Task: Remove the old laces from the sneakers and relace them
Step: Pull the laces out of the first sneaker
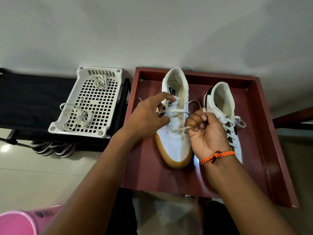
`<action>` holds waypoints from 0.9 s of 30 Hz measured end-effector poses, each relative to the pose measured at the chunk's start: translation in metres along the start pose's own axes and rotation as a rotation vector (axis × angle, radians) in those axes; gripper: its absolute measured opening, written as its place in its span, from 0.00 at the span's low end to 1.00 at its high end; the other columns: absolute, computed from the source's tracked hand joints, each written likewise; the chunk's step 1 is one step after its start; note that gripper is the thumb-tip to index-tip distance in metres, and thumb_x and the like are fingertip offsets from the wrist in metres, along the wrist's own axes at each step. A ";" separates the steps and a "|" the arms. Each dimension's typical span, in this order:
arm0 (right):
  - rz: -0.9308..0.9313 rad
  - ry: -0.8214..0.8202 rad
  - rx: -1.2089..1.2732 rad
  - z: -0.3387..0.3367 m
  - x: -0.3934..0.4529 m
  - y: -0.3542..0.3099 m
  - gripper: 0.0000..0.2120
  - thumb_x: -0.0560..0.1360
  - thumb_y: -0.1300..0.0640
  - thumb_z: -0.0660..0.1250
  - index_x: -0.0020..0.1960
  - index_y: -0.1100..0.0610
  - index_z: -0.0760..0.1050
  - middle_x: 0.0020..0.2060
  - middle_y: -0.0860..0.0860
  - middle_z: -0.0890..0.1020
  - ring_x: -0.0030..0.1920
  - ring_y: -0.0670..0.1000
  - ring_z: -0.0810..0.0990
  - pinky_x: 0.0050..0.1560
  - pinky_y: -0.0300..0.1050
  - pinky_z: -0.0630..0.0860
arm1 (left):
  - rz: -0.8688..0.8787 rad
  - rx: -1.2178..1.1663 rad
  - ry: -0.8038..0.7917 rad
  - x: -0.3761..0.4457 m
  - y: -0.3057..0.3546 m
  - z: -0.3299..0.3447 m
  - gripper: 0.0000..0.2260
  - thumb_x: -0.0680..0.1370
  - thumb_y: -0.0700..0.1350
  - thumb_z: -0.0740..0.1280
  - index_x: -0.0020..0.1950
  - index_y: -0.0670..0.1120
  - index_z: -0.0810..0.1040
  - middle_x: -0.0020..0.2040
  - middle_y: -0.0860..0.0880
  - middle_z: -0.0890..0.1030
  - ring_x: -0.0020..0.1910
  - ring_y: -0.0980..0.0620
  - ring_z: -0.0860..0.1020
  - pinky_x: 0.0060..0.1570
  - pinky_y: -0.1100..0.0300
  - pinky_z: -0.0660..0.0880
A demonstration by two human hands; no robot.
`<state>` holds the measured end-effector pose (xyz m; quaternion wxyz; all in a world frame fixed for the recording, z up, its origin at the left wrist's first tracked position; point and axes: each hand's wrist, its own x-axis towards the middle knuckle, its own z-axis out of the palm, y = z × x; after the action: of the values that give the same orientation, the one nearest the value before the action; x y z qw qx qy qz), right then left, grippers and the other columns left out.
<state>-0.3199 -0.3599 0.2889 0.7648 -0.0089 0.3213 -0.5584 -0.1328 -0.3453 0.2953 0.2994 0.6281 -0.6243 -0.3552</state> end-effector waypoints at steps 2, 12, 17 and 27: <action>-0.014 0.026 0.074 -0.001 0.002 -0.003 0.13 0.85 0.64 0.53 0.43 0.55 0.66 0.30 0.48 0.66 0.25 0.45 0.62 0.26 0.37 0.63 | 0.000 -0.003 -0.007 0.000 0.000 0.000 0.26 0.74 0.39 0.74 0.67 0.62 0.78 0.50 0.51 0.80 0.37 0.59 0.77 0.40 0.66 0.75; -0.061 -0.234 0.164 0.012 -0.001 -0.038 0.12 0.86 0.63 0.51 0.50 0.59 0.71 0.32 0.48 0.65 0.29 0.47 0.63 0.30 0.40 0.66 | 0.025 0.030 -0.001 -0.004 0.004 0.001 0.26 0.73 0.40 0.76 0.67 0.60 0.78 0.51 0.53 0.82 0.40 0.54 0.81 0.45 0.53 0.83; -0.082 -0.293 -0.090 0.018 -0.010 -0.043 0.09 0.85 0.62 0.58 0.50 0.57 0.75 0.39 0.50 0.75 0.37 0.48 0.73 0.41 0.40 0.74 | 0.023 0.029 0.020 -0.002 0.001 -0.001 0.29 0.76 0.45 0.78 0.73 0.63 0.76 0.45 0.53 0.82 0.39 0.56 0.80 0.47 0.56 0.81; -0.767 -0.647 -1.358 0.025 -0.048 0.024 0.04 0.79 0.64 0.74 0.52 0.60 0.87 0.46 0.48 0.88 0.48 0.49 0.88 0.51 0.49 0.83 | -0.195 -0.390 -0.106 0.001 0.004 -0.026 0.19 0.87 0.47 0.54 0.71 0.57 0.81 0.41 0.41 0.81 0.39 0.48 0.79 0.48 0.51 0.75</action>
<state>-0.2953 -0.3182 0.3234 0.4053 -0.7346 0.3270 -0.4349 -0.1134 -0.3479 0.3129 0.3462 0.5963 -0.4949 -0.5288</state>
